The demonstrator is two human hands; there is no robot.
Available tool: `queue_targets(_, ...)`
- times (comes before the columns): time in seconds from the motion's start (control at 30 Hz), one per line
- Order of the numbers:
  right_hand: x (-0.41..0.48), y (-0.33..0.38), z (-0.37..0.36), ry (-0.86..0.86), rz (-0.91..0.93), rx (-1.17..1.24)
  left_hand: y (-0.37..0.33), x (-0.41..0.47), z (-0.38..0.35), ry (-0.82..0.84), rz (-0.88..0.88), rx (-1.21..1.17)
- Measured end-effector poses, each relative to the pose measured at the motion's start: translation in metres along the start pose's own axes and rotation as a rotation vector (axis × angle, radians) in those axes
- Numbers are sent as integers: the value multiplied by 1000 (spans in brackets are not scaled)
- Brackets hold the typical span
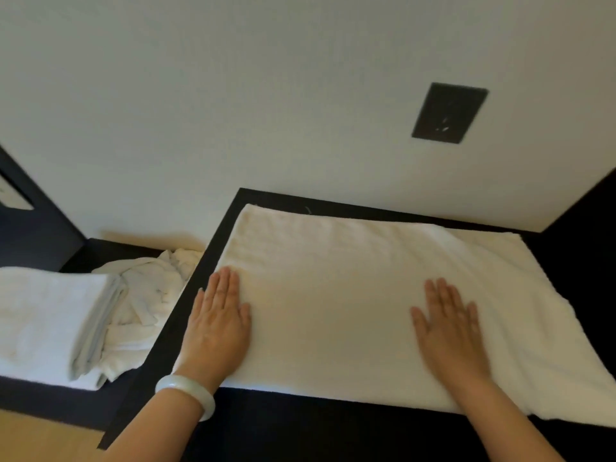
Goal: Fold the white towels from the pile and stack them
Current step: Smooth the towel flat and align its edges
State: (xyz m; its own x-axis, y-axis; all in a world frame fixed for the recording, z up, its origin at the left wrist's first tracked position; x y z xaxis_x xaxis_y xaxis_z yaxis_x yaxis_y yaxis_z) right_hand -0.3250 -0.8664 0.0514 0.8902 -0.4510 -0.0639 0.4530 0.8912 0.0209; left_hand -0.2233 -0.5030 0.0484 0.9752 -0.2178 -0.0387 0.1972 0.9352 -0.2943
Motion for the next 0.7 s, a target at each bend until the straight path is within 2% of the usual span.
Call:
queue_targets(0.1,3,3,4,13,-79,22,-29,6,4,-4,41,16)
queue_targets(0.2,-9,70,4,-61,152,62,-108,12,-1,-64,-200,-10)
queue_targets(0.27,-20,95,-6,-13,290,58,-149,11,-17,-24,-344,10)
queue_targets(0.33,-13,71,-6,-2,276,27,-158,11,-34,31,-368,66)
queue_targets(0.5,2,-71,6,4,-70,17,-150,13,-44,3,-369,25)
queue_targets(0.6,6,-100,9,88,-39,39,-149,13,-42,2,-364,20)
queue_targets(0.7,5,-105,20,113,51,236,-138,10,-30,-7,-361,2)
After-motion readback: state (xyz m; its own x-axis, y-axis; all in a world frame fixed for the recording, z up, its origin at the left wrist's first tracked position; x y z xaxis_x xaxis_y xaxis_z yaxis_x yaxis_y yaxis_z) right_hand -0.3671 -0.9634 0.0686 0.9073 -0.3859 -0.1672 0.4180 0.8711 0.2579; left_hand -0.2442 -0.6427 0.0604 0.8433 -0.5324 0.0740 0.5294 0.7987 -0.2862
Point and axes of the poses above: each hand's wrist, its own x-axis towards the middle knuckle, its own z-axis out of the back of the hand, y = z × x, the point moved 6 cm from there along x, towards the middle knuckle, and after that the axes turned 4 degrees about -x, right-handed, at the moved point
